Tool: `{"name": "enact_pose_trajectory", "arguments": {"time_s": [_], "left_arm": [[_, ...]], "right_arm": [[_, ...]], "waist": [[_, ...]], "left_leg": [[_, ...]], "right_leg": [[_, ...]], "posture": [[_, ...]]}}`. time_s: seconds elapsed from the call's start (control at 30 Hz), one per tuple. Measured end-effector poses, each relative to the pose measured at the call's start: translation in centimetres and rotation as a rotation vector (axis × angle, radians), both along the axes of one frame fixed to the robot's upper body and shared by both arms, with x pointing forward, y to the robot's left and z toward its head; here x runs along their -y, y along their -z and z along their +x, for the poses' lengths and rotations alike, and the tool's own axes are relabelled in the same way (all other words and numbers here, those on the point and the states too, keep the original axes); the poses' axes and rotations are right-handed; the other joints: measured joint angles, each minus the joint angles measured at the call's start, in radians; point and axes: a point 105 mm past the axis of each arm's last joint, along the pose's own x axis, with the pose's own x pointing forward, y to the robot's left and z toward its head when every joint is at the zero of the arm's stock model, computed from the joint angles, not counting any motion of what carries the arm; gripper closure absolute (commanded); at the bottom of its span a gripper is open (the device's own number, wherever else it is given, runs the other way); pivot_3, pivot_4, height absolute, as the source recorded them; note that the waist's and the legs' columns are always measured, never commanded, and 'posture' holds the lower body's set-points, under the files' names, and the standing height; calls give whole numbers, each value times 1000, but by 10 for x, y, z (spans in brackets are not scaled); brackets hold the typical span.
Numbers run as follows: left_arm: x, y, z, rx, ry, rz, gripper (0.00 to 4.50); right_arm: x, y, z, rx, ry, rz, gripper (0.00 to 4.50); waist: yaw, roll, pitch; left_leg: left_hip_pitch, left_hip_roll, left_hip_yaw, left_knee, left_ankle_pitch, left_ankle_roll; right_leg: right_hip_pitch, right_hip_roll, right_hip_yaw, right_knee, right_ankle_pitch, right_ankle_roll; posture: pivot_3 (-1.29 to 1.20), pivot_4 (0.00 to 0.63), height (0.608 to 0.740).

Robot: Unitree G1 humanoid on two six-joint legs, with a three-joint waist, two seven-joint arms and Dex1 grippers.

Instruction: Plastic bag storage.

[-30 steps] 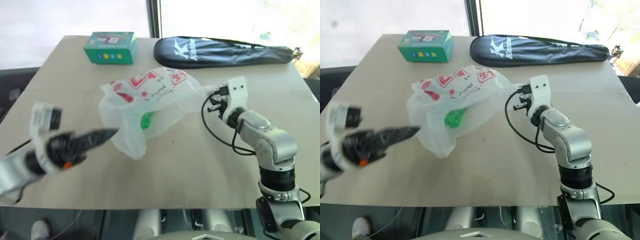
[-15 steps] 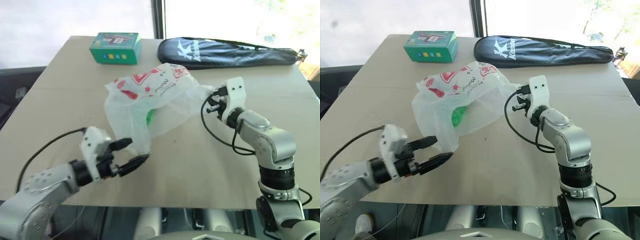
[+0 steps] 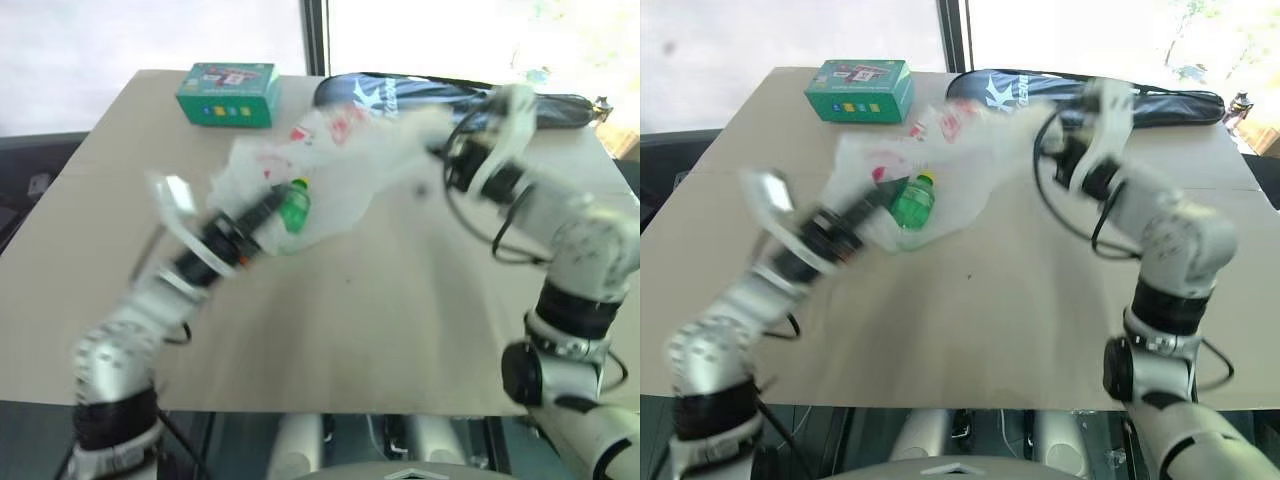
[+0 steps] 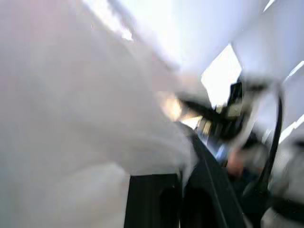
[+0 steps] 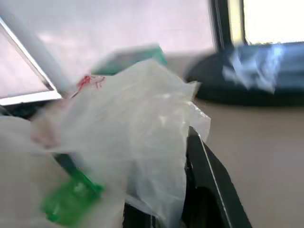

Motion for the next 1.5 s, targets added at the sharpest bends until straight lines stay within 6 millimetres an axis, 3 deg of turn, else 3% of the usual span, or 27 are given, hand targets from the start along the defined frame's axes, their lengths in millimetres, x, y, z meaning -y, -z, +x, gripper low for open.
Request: {"name": "enact_pose_trajectory", "arguments": {"time_s": [0.07,0.1,0.13,0.23,0.33,0.4,0.57,0.67,0.8,0.83,0.87,0.93,1.03,1.17,1.27,1.33,1.43,1.5], "left_arm": [[-18,-53,9,66,-29,-162,4489],[-24,-68,15,74,-43,-195,4489],[-38,-93,30,85,-99,-233,4489],[-57,-122,45,100,-175,-266,4489],[-56,-130,58,82,-176,-257,4489],[-46,-141,62,86,-141,-245,4489],[-29,-162,57,129,-75,-222,4489],[-22,-162,56,125,-54,-207,4489],[-16,-152,59,89,-54,-180,4489],[-16,-148,59,83,-59,-166,4489],[-16,-133,59,53,-77,-137,4489],[-17,-125,62,28,-84,-132,4489],[-23,-83,53,-14,-148,-31,4489],[-35,9,50,-179,-257,185,4489],[-33,54,41,-243,-252,308,4489],[-32,59,37,-225,-244,341,4489],[-38,68,32,-216,-254,389,4489],[-44,79,29,-232,-264,432,4489]], "right_arm": [[0,-38,0,32,-88,111,4500],[3,-48,1,28,-113,142,4500],[7,-67,9,14,-126,173,4500],[20,-104,9,43,-122,199,4500],[34,-115,11,32,-93,203,4500],[46,-113,12,-2,-50,177,4500],[66,-108,3,-57,21,90,4500],[70,-107,-6,-57,41,53,4500],[74,-96,-13,-60,71,18,4500],[75,-89,-14,-63,85,1,4500],[77,-68,-15,-98,102,-40,4500],[76,-58,-13,-124,100,-50,4500],[71,-8,-29,-151,129,-219,4500],[59,76,-51,-282,83,-407,4500],[63,121,-66,-341,95,-515,4500],[64,134,-71,-329,97,-542,4500],[67,137,-78,-278,88,-561,4500],[72,143,-82,-276,92,-612,4500]], "waist": [[7,-1,0],[8,-1,0],[12,-1,2],[15,-2,2],[19,-3,2],[21,-3,2],[18,-2,2],[17,-2,2],[18,-2,2],[18,-3,2],[18,-2,2],[17,-2,2],[13,-2,-1],[6,-1,-1],[14,-1,-1],[15,-1,-1],[13,-1,-1],[12,-1,-1]], "left_leg": [[-1,-3,-2,1,0,1],[0,-4,-1,2,-2,3],[-3,-5,-2,4,-2,4],[-5,-6,3,2,-3,7],[-8,-6,4,0,-3,8],[-18,-6,3,2,-3,8],[-21,-5,4,0,-3,8],[-21,-5,5,1,-3,8],[-21,-5,5,3,-3,8],[-20,-5,5,3,-3,8],[-19,-5,6,3,-3,8],[-20,-5,6,3,-3,7],[-16,-4,6,0,-3,7],[-17,-4,6,1,-2,6],[-16,-4,6,4,-2,6],[-14,-4,4,7,-2,6],[3,-4,4,6,-3,6],[4,-3,4,5,-3,6]], "right_leg": [[2,-1,-3,-2,0,0],[4,-1,-2,-2,0,0],[2,1,-5,-1,0,1],[0,1,-3,-3,0,3],[-3,1,-4,-4,0,4],[-12,0,-5,-3,0,4],[-16,0,-6,-3,0,4],[-16,0,-6,-2,0,4],[-16,0,-5,-3,0,4],[-16,-1,-4,-3,0,4],[-16,-1,-2,-2,0,4],[-17,-1,-2,-2,0,4],[-13,-2,2,-2,0,4],[-16,0,3,-3,-1,4],[-15,1,2,-1,0,5],[-11,1,3,0,0,6],[5,0,4,-2,0,6],[5,0,4,-3,0,6]], "posture": [[0,150,740],[0,150,740],[0,150,740],[0,150,740],[0,150,740],[0,150,740],[0,150,740],[0,150,740],[0,150,740],[0,150,740],[0,150,740],[0,150,740],[0,150,740],[0,150,740],[0,150,740],[0,150,740],[0,150,740],[0,150,740]]}}
